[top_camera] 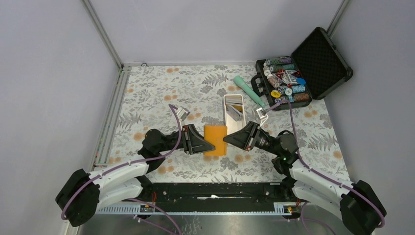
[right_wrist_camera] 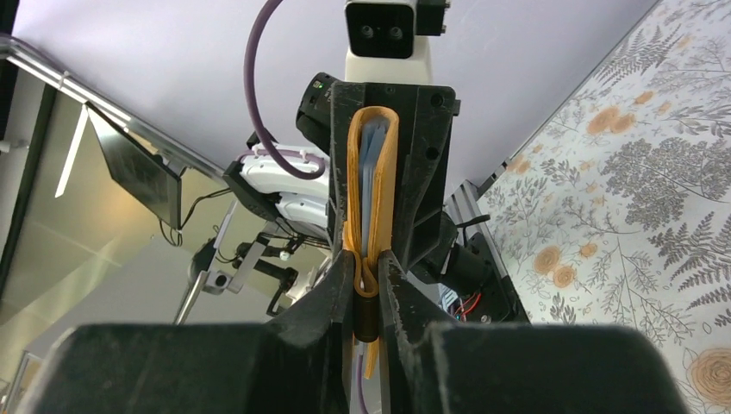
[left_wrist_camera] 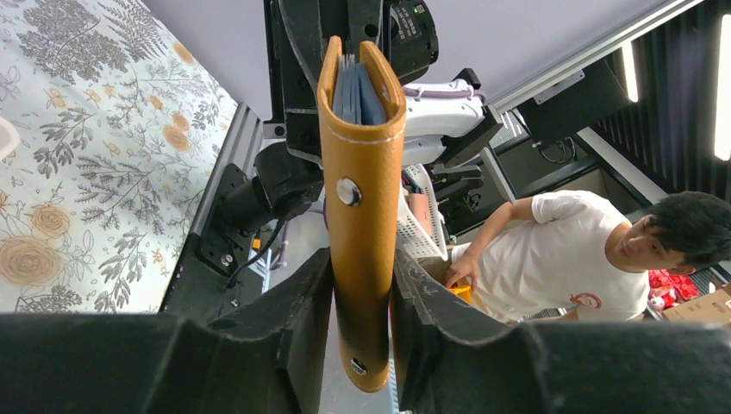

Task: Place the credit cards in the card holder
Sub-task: Close the card holder at the center of the board.

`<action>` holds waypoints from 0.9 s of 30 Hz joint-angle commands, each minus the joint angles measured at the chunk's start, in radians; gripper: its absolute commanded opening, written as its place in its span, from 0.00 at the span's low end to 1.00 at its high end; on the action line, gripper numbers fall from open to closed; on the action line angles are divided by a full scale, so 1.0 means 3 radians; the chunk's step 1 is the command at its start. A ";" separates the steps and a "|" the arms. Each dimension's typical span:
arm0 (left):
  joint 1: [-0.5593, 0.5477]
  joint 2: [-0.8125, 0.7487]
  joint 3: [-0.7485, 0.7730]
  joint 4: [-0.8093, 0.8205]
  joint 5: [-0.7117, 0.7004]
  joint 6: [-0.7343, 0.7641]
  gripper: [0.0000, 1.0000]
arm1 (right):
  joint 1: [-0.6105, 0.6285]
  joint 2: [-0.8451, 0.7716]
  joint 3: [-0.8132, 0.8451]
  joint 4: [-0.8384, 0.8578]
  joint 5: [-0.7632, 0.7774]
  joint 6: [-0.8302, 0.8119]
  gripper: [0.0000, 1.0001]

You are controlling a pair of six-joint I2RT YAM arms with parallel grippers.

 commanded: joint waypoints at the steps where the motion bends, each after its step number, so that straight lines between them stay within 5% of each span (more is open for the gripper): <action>1: -0.0045 -0.0109 0.0178 -0.0037 0.0015 0.0173 0.26 | 0.0001 0.0065 0.0124 0.0415 -0.0251 0.0084 0.02; 4: -0.0059 -0.0140 0.0204 -0.0150 -0.0050 0.0210 0.08 | 0.0002 0.0071 0.0161 0.0323 -0.0282 0.0055 0.05; 7: -0.0060 -0.0209 0.0286 -0.0631 -0.0223 0.0388 0.00 | 0.0004 -0.0069 0.0199 -0.0167 -0.0145 -0.0154 0.19; 14: -0.0088 -0.0632 0.0520 -0.2247 -0.1059 0.1178 0.00 | 0.0004 -0.0778 0.0284 -0.1777 0.0737 -0.0782 0.76; 21: -0.0090 -0.0579 0.0725 -0.2615 -0.1274 0.0857 0.00 | 0.0002 -0.0712 0.0218 -0.1638 0.0493 -0.1171 0.70; 27: -0.0090 -0.0481 0.0621 -0.2151 -0.1204 0.0404 0.00 | 0.0006 -0.0615 0.0279 -0.1760 0.0638 -0.1366 0.67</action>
